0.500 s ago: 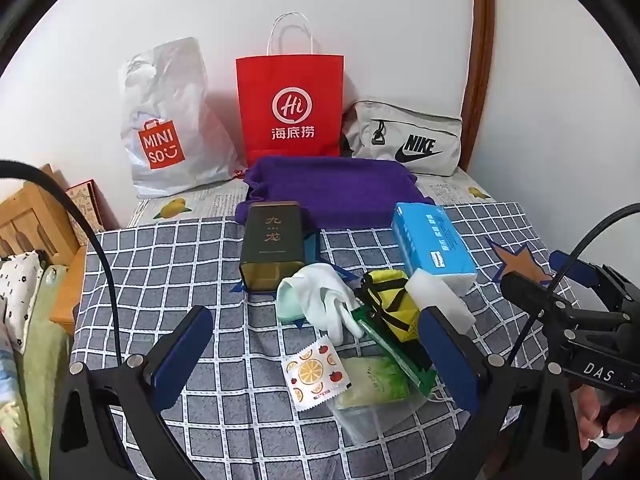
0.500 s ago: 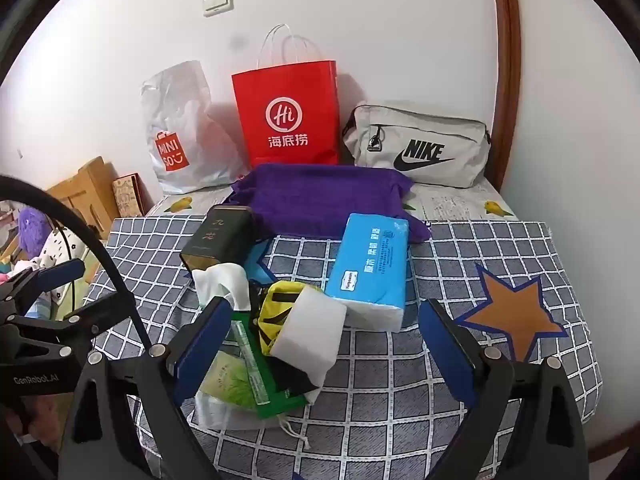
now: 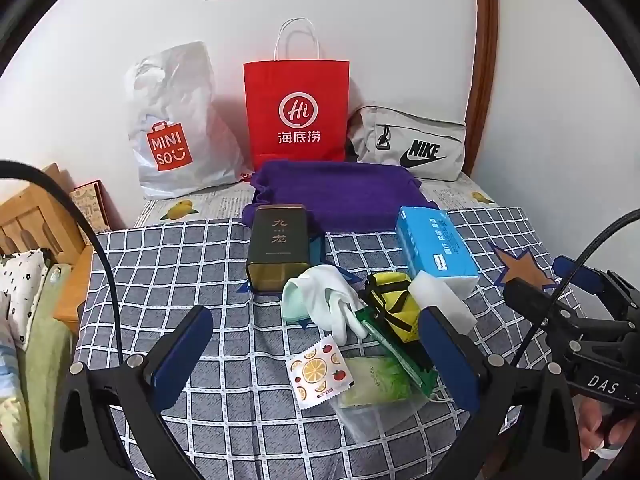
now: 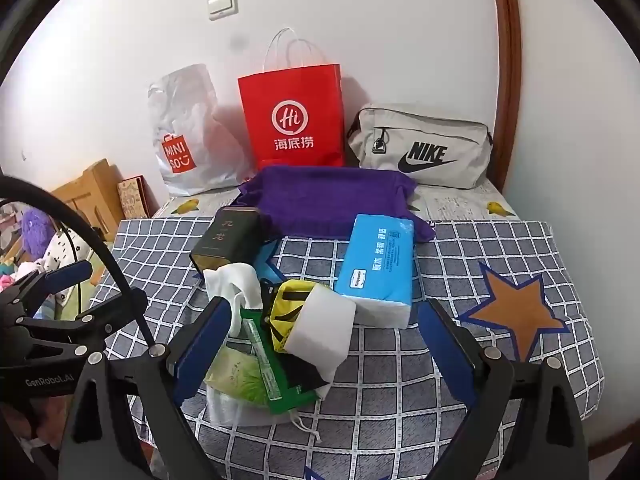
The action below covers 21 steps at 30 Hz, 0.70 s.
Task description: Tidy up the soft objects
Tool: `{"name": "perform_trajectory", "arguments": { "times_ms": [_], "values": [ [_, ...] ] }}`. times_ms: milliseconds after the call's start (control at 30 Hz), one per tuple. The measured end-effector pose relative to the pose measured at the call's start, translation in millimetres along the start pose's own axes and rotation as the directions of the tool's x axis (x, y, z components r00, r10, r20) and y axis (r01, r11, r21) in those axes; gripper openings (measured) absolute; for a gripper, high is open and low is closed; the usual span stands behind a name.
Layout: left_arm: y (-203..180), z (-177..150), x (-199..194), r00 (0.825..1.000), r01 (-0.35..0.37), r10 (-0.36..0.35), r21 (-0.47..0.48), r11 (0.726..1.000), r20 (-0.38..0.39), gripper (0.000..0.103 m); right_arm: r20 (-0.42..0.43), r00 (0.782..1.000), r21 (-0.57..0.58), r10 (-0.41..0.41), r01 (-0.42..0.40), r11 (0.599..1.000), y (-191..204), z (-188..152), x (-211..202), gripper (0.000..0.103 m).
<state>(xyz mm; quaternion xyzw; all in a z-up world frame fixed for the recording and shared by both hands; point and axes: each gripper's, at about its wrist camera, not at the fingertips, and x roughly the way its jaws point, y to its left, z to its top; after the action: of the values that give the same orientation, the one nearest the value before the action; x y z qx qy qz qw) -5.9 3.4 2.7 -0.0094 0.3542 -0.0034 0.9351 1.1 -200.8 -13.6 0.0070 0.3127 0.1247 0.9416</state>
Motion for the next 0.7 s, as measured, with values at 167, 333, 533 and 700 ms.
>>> {"name": "perform_trajectory", "arguments": {
  "times_ms": [167, 333, 533, 700],
  "values": [
    [0.0, 2.2, -2.8, 1.0, -0.002, 0.002, -0.006, 1.0, 0.001, 0.103, -0.003, 1.0, -0.01, -0.02, 0.02, 1.0, 1.5, -1.9, 0.0, 0.094],
    [-2.6, 0.4, -6.3, 1.0, 0.0, 0.0, 0.0, 1.0, 0.008, 0.103, -0.005, 1.0, -0.011, -0.01, 0.01, 1.0, 4.3, -3.3, -0.4, 0.094],
    [-5.8, -0.1, -7.2, 1.0, 0.0, 0.0, 0.014, 1.0, 0.013, 0.103, -0.007, 1.0, -0.012, -0.001, 0.001, 1.0, 5.2, -3.8, -1.4, 0.094],
    [-6.0, -0.8, -8.4, 1.0, 0.004, -0.004, 0.013, 1.0, 0.016, 0.103, -0.01, 1.0, -0.008, -0.005, 0.005, 1.0, 6.1, -4.4, -1.9, 0.094]
  ]
}}
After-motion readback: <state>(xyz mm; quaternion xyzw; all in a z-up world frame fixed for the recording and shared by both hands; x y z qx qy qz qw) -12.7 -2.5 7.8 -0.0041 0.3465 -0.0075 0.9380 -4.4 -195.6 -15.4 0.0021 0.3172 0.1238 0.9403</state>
